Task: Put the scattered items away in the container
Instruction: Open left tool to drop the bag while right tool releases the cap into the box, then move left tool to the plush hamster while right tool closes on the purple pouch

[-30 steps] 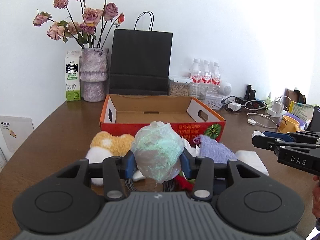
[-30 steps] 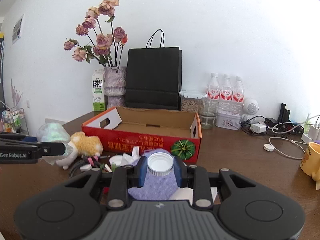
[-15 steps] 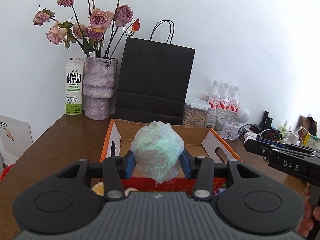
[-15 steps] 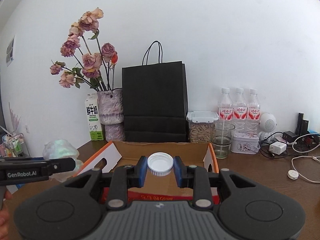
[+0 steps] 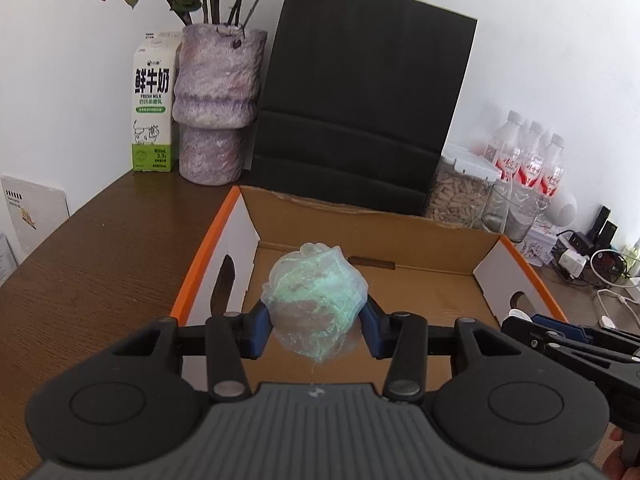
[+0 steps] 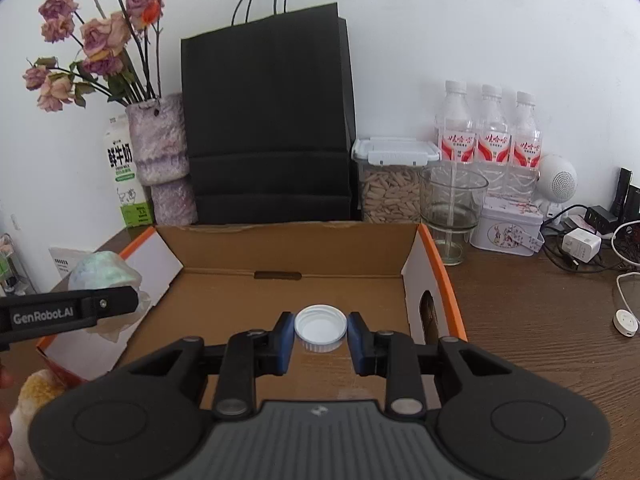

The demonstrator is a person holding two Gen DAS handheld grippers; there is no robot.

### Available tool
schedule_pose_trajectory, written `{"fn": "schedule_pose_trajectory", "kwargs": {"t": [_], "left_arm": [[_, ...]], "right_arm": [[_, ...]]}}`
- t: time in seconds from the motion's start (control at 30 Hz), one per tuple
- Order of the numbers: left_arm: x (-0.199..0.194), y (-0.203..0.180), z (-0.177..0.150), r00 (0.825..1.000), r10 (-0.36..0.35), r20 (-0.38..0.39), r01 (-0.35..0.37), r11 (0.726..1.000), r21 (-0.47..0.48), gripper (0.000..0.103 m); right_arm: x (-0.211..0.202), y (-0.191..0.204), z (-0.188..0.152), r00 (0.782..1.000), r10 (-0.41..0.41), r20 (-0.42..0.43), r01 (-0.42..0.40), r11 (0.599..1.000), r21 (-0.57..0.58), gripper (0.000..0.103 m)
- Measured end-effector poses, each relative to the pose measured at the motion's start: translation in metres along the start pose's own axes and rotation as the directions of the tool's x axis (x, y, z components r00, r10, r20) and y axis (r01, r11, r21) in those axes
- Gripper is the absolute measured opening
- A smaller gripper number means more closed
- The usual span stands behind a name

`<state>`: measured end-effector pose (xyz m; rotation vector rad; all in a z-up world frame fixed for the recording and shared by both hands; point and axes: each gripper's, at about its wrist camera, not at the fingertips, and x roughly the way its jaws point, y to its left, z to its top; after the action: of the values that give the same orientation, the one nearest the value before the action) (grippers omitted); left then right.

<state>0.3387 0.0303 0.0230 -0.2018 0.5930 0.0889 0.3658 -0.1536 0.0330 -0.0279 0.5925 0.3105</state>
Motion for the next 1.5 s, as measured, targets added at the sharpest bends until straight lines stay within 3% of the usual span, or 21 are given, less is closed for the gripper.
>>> {"fn": "schedule_pose_trajectory", "kwargs": {"t": [0.2, 0.27, 0.33, 0.37, 0.4, 0.43, 0.53, 1.13, 1.5], "left_arm": [[0.011, 0.001, -0.009, 0.999, 0.018, -0.046, -0.016, 1.000, 0.025, 0.047], [0.009, 0.001, -0.010, 0.999, 0.024, -0.048, -0.023, 0.999, 0.022, 0.060], [0.003, 0.001, -0.009, 0.999, 0.026, -0.028, -0.026, 0.999, 0.024, 0.077], [0.000, 0.000, -0.008, 1.000, 0.029, -0.012, -0.028, 0.999, 0.029, 0.090], [-0.004, -0.001, -0.007, 0.999, 0.038, 0.006, -0.038, 0.999, 0.028, 0.099], [-0.008, -0.001, -0.006, 0.998, 0.049, 0.034, -0.050, 0.998, 0.023, 0.103], [-0.015, -0.004, -0.002, 0.995, 0.074, 0.062, -0.075, 0.997, 0.028, 0.103], [-0.017, -0.007, -0.003, 0.997, 0.058, 0.053, -0.060, 0.998, 0.035, 0.103], [-0.062, 0.001, -0.008, 0.994, 0.030, 0.108, -0.033, 0.999, 0.030, 0.103]], "right_arm": [[0.003, 0.008, -0.007, 0.999, -0.003, -0.034, 0.002, 0.999, -0.038, 0.028], [0.004, 0.010, -0.008, 0.999, 0.001, -0.050, -0.004, 0.999, -0.044, 0.034], [0.000, 0.012, -0.007, 0.999, -0.004, -0.047, 0.002, 0.999, -0.054, 0.077], [-0.002, 0.013, -0.006, 0.999, -0.009, -0.041, 0.006, 0.998, -0.060, 0.087], [-0.006, 0.014, -0.004, 0.999, -0.013, -0.035, 0.011, 0.998, -0.066, 0.099], [-0.008, 0.014, -0.003, 0.999, -0.013, -0.032, 0.011, 0.998, -0.068, 0.103], [-0.014, 0.012, 0.001, 0.999, -0.016, -0.036, 0.014, 0.998, -0.061, 0.103], [-0.025, 0.011, 0.006, 1.000, -0.013, -0.017, 0.012, 0.998, -0.069, 0.103], [-0.065, 0.022, 0.003, 0.998, -0.021, 0.053, 0.027, 0.993, -0.115, 0.103]]}}
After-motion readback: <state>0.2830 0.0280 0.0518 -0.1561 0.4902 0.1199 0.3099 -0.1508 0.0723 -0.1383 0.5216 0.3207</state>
